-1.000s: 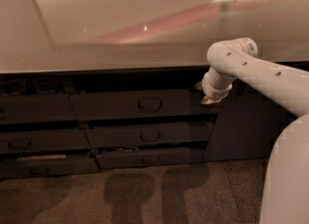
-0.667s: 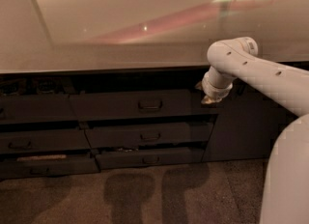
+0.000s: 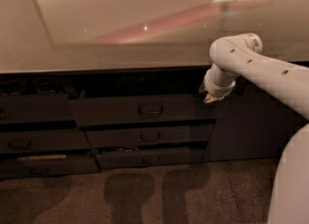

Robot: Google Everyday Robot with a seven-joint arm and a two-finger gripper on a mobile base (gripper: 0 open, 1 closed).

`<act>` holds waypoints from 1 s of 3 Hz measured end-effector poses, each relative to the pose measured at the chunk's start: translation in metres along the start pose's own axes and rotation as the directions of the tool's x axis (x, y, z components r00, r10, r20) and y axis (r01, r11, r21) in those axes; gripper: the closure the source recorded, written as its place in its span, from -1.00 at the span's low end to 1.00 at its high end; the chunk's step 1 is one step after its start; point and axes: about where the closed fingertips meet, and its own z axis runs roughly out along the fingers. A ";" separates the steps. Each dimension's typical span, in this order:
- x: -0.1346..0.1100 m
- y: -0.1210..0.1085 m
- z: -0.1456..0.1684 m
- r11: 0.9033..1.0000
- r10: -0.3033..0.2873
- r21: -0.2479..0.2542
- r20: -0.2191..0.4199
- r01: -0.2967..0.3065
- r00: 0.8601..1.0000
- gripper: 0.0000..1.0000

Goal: Open top drawer

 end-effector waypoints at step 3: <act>-0.002 0.016 -0.007 1.000 -0.019 0.022 -0.016 0.020 1.000 1.00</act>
Offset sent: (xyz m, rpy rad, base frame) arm -0.2041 0.0183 -0.1699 -0.0815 0.0163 0.2527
